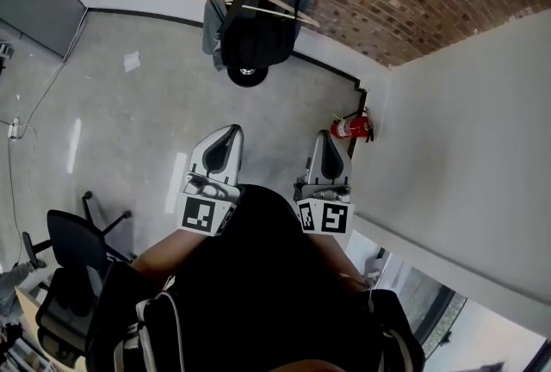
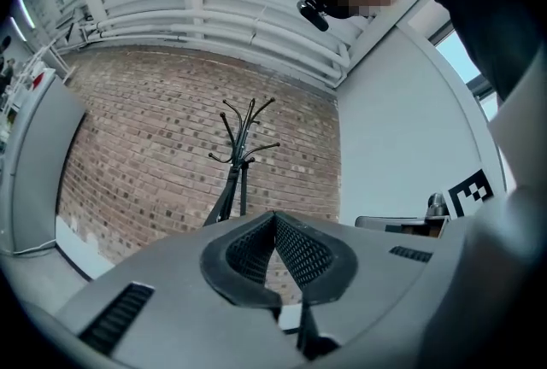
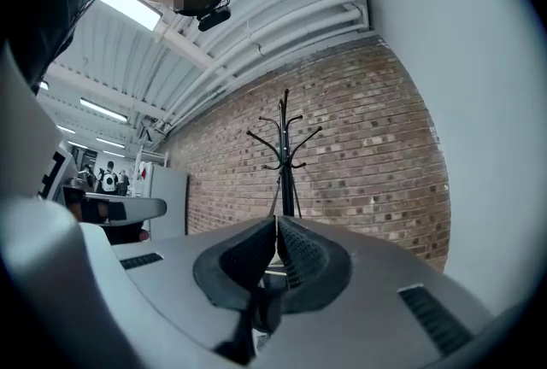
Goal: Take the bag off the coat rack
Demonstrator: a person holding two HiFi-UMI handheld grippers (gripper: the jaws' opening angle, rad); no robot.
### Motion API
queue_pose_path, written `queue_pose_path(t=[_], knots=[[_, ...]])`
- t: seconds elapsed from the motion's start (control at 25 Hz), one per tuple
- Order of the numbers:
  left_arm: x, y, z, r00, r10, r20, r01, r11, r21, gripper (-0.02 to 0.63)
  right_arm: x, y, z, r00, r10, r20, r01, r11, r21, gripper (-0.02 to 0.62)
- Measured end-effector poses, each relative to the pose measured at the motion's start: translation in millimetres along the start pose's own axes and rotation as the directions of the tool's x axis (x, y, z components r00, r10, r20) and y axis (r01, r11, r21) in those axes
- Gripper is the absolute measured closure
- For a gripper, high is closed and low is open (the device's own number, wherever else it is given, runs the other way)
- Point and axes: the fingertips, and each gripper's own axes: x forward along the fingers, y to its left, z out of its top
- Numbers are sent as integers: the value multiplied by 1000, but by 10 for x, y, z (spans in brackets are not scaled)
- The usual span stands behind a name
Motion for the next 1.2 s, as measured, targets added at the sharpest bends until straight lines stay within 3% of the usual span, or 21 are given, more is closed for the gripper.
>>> queue_pose_path(t=[0.16, 0.32, 0.68, 0.84, 0.96, 1.2], knots=[[272, 376, -39, 998, 20, -53, -18, 999, 33, 586, 569, 108, 115, 998, 54, 22, -54, 999, 6, 574], [624, 695, -63, 999, 8, -53, -8, 1000, -4, 586, 1061, 188, 71, 994, 106, -2, -106, 994, 18, 574], [1578, 1104, 128, 995, -95, -18, 95, 995, -12, 586, 1910, 69, 217, 998, 52, 37, -54, 998, 33, 574], [1844, 1292, 134, 999, -31, 26, 32, 999, -39, 586, 2107, 102, 179, 993, 116, 24, -116, 993, 14, 574], [1996, 1410, 24, 1000, 15, -12, -16, 999, -40, 586, 2281, -7, 172, 991, 133, 18, -133, 991, -1, 574], [2333, 1471, -102, 998, 4, -70, -6, 999, -37, 586, 2631, -263, 249, 991, 135, 27, -135, 991, 14, 574]])
